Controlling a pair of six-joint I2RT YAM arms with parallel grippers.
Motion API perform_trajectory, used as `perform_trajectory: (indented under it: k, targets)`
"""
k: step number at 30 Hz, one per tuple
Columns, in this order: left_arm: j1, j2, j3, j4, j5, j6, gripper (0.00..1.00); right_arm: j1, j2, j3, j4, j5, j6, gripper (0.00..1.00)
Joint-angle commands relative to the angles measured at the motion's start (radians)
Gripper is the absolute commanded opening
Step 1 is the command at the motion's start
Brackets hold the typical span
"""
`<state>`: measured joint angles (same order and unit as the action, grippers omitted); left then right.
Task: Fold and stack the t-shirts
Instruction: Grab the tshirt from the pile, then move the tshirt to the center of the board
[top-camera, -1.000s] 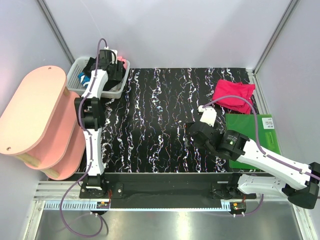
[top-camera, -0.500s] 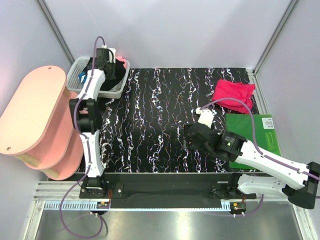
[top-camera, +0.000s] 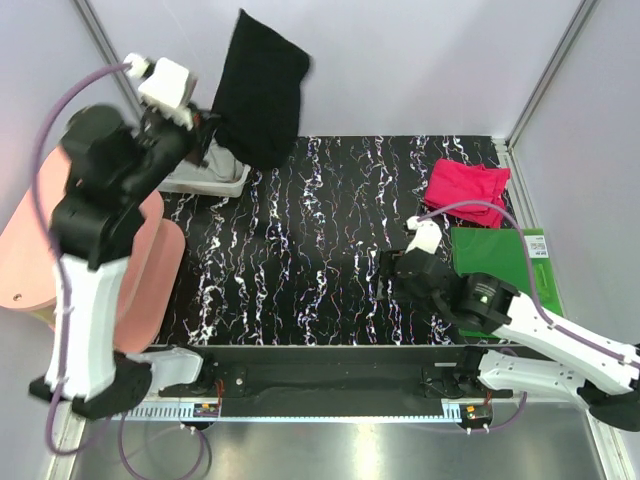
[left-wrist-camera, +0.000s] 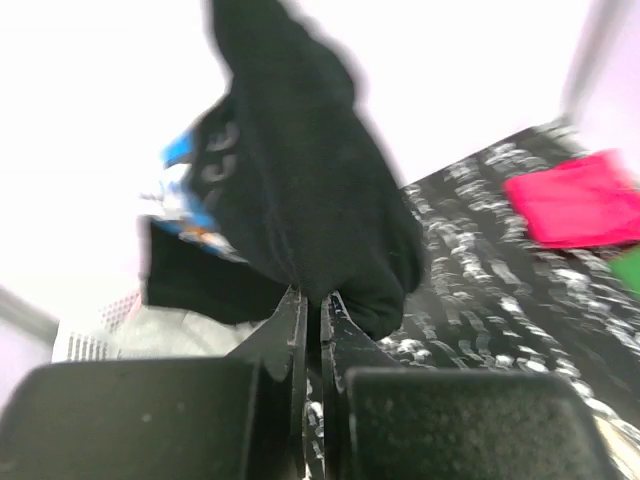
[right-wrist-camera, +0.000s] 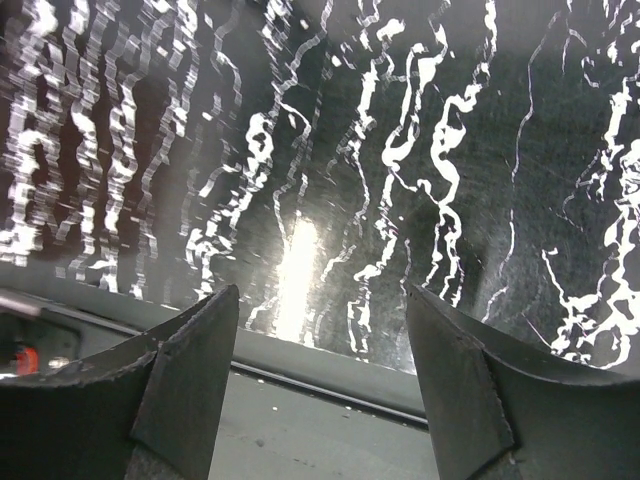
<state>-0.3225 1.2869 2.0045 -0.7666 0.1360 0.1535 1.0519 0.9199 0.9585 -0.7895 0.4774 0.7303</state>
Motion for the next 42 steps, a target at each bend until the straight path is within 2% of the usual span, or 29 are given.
perform_trajectory:
  k: [1, 3, 7, 8, 13, 15, 17, 19, 24, 26, 28, 29, 30, 32, 35, 37, 40, 42]
  targets:
    - [-0.050, -0.044, -0.194, -0.152, 0.057, 0.012, 0.00, 0.002, -0.084, 0.034, -0.008, 0.033, -0.009, 0.74]
    - [-0.076, -0.081, -0.287, -0.152, 0.033, 0.015, 0.00, 0.002, -0.107, 0.058, -0.028, 0.044, -0.019, 0.73]
    - [-0.078, -0.116, -0.368, -0.151, 0.019, 0.035, 0.00, 0.002, -0.112, 0.124, -0.086, 0.067, -0.029, 0.72]
    - [-0.079, -0.120, -0.419, -0.154, 0.068, 0.040, 0.00, 0.002, -0.108, 0.134, -0.093, 0.069, -0.029, 0.72]
    - [-0.188, -0.118, -0.624, -0.157, 0.138, 0.035, 0.00, 0.002, -0.107, 0.161, -0.105, 0.072, -0.025, 0.71]
    - [-0.222, -0.098, -0.684, -0.157, 0.223, 0.020, 0.04, 0.002, -0.102, 0.166, -0.106, 0.070, -0.025, 0.71]
    - [-0.224, -0.084, -0.688, -0.158, 0.284, -0.005, 0.05, 0.002, -0.086, 0.166, -0.109, 0.061, -0.023, 0.71]
    - [-0.224, -0.067, -0.667, -0.160, 0.295, -0.011, 0.00, 0.002, -0.067, 0.155, -0.105, 0.029, -0.029, 0.70]
    - [-0.224, -0.014, -0.491, -0.161, 0.263, -0.026, 0.00, 0.025, 0.069, 0.103, -0.009, -0.126, -0.074, 0.71]
    - [-0.224, 0.011, -0.408, -0.163, 0.277, -0.048, 0.00, 0.075, 0.140, 0.094, 0.007, -0.105, -0.072, 0.72]
    - [-0.224, 0.052, -0.359, -0.172, 0.339, -0.069, 0.53, 0.140, 0.174, 0.109, 0.015, -0.056, -0.066, 0.75]
    - [-0.233, 0.066, -0.336, -0.183, 0.420, -0.090, 0.72, 0.152, 0.197, 0.118, 0.015, -0.046, -0.065, 0.75]
    - [-0.240, 0.084, -0.335, -0.192, 0.444, -0.092, 0.78, 0.163, 0.203, 0.128, 0.015, -0.036, -0.063, 0.75]
    - [-0.257, 0.086, -0.363, -0.194, 0.438, -0.091, 0.80, 0.177, 0.203, 0.149, 0.016, -0.013, -0.063, 0.75]
    - [-0.251, 0.074, -0.369, -0.194, 0.374, -0.091, 0.97, 0.180, 0.194, 0.163, 0.039, -0.014, -0.078, 0.75]
    - [-0.227, 0.055, -0.369, -0.186, 0.332, -0.092, 0.99, 0.180, 0.209, 0.166, 0.047, -0.025, -0.084, 0.75]
    - [-0.120, 0.026, -0.400, -0.166, 0.286, -0.085, 0.99, 0.180, 0.273, 0.167, 0.061, -0.057, -0.094, 0.77]
    - [-0.053, 0.019, -0.485, -0.169, 0.223, -0.033, 0.99, 0.183, 0.318, 0.174, 0.085, -0.094, -0.101, 0.77]
